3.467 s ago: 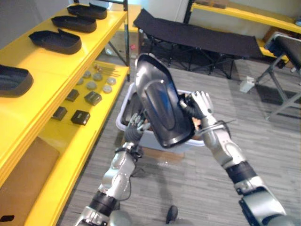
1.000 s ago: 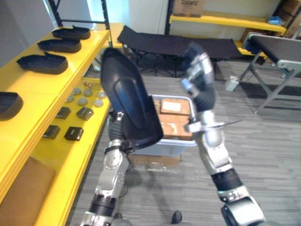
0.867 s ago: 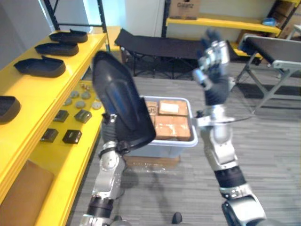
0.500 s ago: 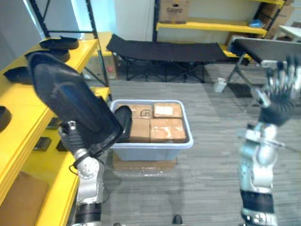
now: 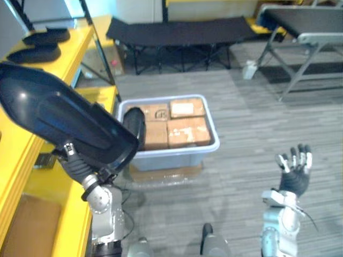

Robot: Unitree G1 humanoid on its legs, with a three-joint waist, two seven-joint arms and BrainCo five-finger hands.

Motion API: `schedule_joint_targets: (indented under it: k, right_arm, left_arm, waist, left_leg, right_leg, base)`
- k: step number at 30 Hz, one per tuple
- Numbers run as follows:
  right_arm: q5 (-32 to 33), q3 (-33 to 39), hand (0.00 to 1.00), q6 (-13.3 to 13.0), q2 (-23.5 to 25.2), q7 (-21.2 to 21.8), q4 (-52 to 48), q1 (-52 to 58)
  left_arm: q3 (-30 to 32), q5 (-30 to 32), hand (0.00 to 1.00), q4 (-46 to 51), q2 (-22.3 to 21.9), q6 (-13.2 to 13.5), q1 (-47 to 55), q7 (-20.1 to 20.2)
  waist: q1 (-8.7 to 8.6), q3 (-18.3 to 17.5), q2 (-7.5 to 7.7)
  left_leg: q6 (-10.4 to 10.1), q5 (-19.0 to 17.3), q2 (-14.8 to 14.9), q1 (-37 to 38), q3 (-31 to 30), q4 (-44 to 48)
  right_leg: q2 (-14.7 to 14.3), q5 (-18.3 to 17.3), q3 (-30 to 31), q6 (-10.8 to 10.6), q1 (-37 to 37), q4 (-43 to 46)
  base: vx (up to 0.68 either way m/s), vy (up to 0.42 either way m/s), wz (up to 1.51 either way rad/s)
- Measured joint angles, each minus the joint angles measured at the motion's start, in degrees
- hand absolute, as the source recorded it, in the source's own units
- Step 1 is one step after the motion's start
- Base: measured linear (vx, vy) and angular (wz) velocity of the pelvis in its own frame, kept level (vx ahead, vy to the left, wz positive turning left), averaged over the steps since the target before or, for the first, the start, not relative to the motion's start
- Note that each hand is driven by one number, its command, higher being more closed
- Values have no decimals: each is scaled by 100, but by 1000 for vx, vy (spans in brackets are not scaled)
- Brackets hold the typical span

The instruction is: Walk over and take plastic housings, then place them on the shelf

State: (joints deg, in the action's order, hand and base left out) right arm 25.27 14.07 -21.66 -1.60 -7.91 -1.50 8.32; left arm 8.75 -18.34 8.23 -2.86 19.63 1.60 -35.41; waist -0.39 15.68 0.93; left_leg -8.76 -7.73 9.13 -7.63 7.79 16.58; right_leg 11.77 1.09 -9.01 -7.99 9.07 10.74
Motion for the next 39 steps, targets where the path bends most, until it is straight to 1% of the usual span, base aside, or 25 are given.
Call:
schedule_joint_targets:
  k: [2, 4, 6, 11, 12, 13, 15, 16, 17, 19, 20, 22, 23, 26, 28, 29, 31, 32, 33, 34, 35, 36, 37, 38, 39]
  right_arm:
    - [-3, -82, 0, -51, 2, 58, 0, 6]
    - [-6, -105, 0, -65, 7, 168, -2, -8]
    - [-7, -221, 0, -64, -2, 190, -3, -14]
    - [-326, -933, 0, -33, -14, 305, -12, -103]
    - [-371, -1149, 0, -17, -22, 317, -11, -186]
    - [-392, -1240, 0, 16, -32, 323, -11, -237]
    - [-596, -1700, 0, 74, -98, 355, 85, -477]
    - [-659, -1827, 0, 84, -117, 391, 158, -563]
    - [-807, -2051, 0, 144, -156, 441, 328, -729]
    - [-836, -2295, 0, 249, -218, 545, 600, -979]
    - [-986, -2400, 0, 305, -261, 566, 765, -1124]
    - [-1093, -2441, 0, 413, -362, 596, 935, -1404]
    - [-1096, -2436, 0, 433, -401, 599, 963, -1467]
    - [-1070, -2215, 0, 515, -632, 646, 955, -1522]
    - [-1030, -2025, 0, 625, -691, 492, 820, -1338]
    - [-1034, -1962, 0, 665, -705, 428, 816, -1273]
    - [-1084, -1851, 0, 713, -643, 237, 815, -1030]
    - [-1130, -1849, 0, 713, -620, 214, 812, -975]
    - [-1176, -1845, 0, 713, -581, 169, 806, -870]
    - [-1200, -1843, 0, 713, -556, 160, 806, -806]
    - [-1268, -1826, 0, 697, -513, 156, 803, -716]
    - [-1275, -1826, 0, 687, -490, 153, 797, -640]
    - [-1272, -1821, 0, 676, -489, 151, 783, -596]
    - [-1271, -1795, 0, 662, -489, 150, 695, -487]
    - [-1273, -1786, 0, 610, -471, 157, 631, -427]
  left_arm:
    - [-20, -149, 100, 24, 4, 16, 169, -2]
    - [-75, -148, 100, 204, 3, 22, 373, -23]
    - [-89, -142, 100, 395, 2, 23, 539, -40]
    - [175, -60, 100, 997, -24, 18, 1092, -79]
    - [377, 51, 100, 1120, -40, 5, 1243, -108]
    - [507, 128, 100, 1158, -53, -9, 1321, -127]
    - [1072, 216, 100, 1262, -100, -95, 1669, -173]
    - [1249, 274, 100, 1272, -124, -97, 1783, -173]
    - [1563, 324, 100, 1310, -177, -97, 1985, -157]
    - [2004, 317, 100, 1351, -250, -82, 2200, -32]
    - [2236, 316, 100, 1368, -292, -53, 2304, 78]
    - [2579, 301, 100, 1395, -391, 42, 2476, 259]
    - [2661, 291, 100, 1403, -421, 65, 2528, 323]
    - [2797, 239, 100, 1496, -443, 128, 2606, 654]
    - [2785, 89, 100, 1584, -353, 142, 2430, 947]
    - [2765, 54, 100, 1583, -319, 142, 2355, 1002]
    - [2715, 23, 100, 1581, -274, 141, 2247, 1098]
    - [2686, 23, 100, 1580, -276, 141, 2253, 1106]
    - [2636, 22, 100, 1578, -273, 142, 2250, 1154]
    - [2618, 21, 100, 1574, -273, 142, 2251, 1192]
    - [2603, 19, 100, 1575, -255, 153, 2240, 1219]
    - [2602, 18, 100, 1575, -198, 153, 2231, 1224]
    - [2600, 16, 100, 1574, -169, 153, 2221, 1254]
    - [2569, 12, 100, 1573, -109, 155, 2173, 1335]
    - [2483, -63, 100, 1571, -4, 156, 2129, 1348]
  waist:
    - [28, 5, 5]
    - [118, 66, -13]
    - [142, 103, -23]
    - [398, 109, -57]
    - [504, 108, -57]
    - [559, 106, -61]
    - [797, 92, -82]
    - [867, 87, -83]
    - [992, 55, -75]
    - [1201, 43, -73]
    - [1347, 23, -68]
    - [1518, -36, -65]
    - [1562, -75, -51]
    - [1543, -287, -45]
    - [1444, -356, -16]
    - [1435, -367, 1]
    - [1536, -397, 91]
    - [1534, -403, 98]
    - [1531, -397, 104]
    - [1516, -398, 105]
    - [1465, -394, 110]
    - [1380, -373, 148]
    - [1333, -369, 161]
    - [1253, -362, 207]
    - [1243, -352, 239]
  left_leg:
    - [-17, 13, -9, -101, -128, 26]
    - [21, 8, -1, -188, -276, 170]
    - [25, -17, -9, -186, -396, 202]
    - [21, -27, -101, 3, -828, 55]
    - [20, -26, -124, 61, -931, -18]
    - [20, -25, -139, 82, -1008, -30]
    - [18, -22, -233, 145, -1262, -64]
    - [18, -22, -259, 169, -1350, -80]
    - [16, -20, -309, 168, -1474, -104]
    - [16, -20, -381, 169, -1670, -110]
    - [17, -20, -429, 170, -1753, -129]
    - [19, -19, -497, 170, -1873, -137]
    - [19, -19, -527, 168, -1879, -144]
    - [54, -36, -728, 43, -2178, -56]
    - [130, 13, -880, -285, -2282, 212]
    - [166, 36, -908, -346, -2275, 219]
    - [229, 133, -1044, -395, -2391, 120]
    - [235, 151, -1085, -433, -2450, 124]
    - [251, 185, -1148, -475, -2527, 105]
    - [259, 209, -1195, -512, -2605, 93]
    - [306, 218, -1201, -535, -2626, 64]
    - [366, 259, -1192, -538, -2596, 29]
    - [375, 302, -1181, -533, -2582, 11]
    - [377, 395, -1181, -549, -2595, -23]
    - [362, 444, -1188, -567, -2639, -54]
  right_leg:
    - [8, 16, -127, 11, -31, -67]
    - [-15, 51, -287, 23, -144, -101]
    - [-42, 36, -394, 26, -245, -106]
    - [19, -215, -909, -4, -731, -117]
    - [39, -305, -1057, -16, -832, -77]
    - [56, -348, -1130, -17, -890, -46]
    - [156, -564, -1419, -55, -1066, 126]
    - [175, -610, -1481, -63, -1119, 148]
    - [220, -680, -1635, -80, -1192, 187]
    - [259, -760, -1835, -116, -1327, 183]
    - [313, -795, -1970, -127, -1410, 177]
    - [346, -832, -2133, -165, -1523, 153]
    - [364, -835, -2155, -169, -1528, 149]
    - [407, -833, -2640, -186, -1858, 3]
    - [389, -798, -3159, -248, -2123, -126]
    - [390, -797, -3291, -249, -2173, -137]
    - [444, -799, -3369, -243, -2214, -102]
    - [461, -801, -3363, -241, -2215, -69]
    - [511, -857, -3321, -140, -2207, 67]
    - [536, -867, -3306, -122, -2209, 145]
    - [563, -867, -3118, -122, -2205, 322]
    - [576, -867, -2761, -121, -2208, 514]
    - [575, -867, -2561, -121, -2202, 628]
    - [575, -867, -2182, -121, -2115, 888]
    - [573, -866, -1869, -119, -2005, 1144]
  base:
    - [29, 9, 27]
    - [107, 12, 29]
    - [115, -21, 32]
    - [83, -30, 44]
    - [64, -41, 61]
    - [68, -43, 58]
    - [83, -35, 63]
    - [86, -33, 60]
    - [88, -36, 60]
    - [79, -32, 60]
    - [68, -11, 47]
    - [68, -10, 40]
    - [50, 3, 33]
    - [38, 3, 68]
    - [22, 9, 105]
    - [13, 24, 106]
    - [-1, 51, 65]
    - [-28, 62, 55]
    - [-49, 42, 54]
    - [-82, 46, 72]
    - [-90, 37, 82]
    - [-84, 29, 88]
    - [-45, 5, 96]
    - [-29, -19, 81]
    - [-22, -26, 64]
